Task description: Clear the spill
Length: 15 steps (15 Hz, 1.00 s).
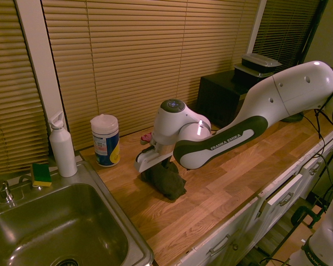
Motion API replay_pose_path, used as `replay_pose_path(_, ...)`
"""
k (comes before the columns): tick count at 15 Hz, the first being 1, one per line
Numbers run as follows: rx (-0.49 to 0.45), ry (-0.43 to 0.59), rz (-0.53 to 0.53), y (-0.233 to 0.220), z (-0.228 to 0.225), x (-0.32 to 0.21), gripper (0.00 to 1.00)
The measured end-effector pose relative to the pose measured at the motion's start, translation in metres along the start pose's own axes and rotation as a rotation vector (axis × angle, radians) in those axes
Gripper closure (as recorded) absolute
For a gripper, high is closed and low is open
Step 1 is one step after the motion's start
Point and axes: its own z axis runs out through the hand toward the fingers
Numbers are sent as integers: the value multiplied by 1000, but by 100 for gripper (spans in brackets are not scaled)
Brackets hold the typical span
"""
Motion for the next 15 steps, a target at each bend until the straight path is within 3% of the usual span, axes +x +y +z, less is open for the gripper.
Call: replay_pose_path(15, -47, -19, 50, 8, 16, 28, 100)
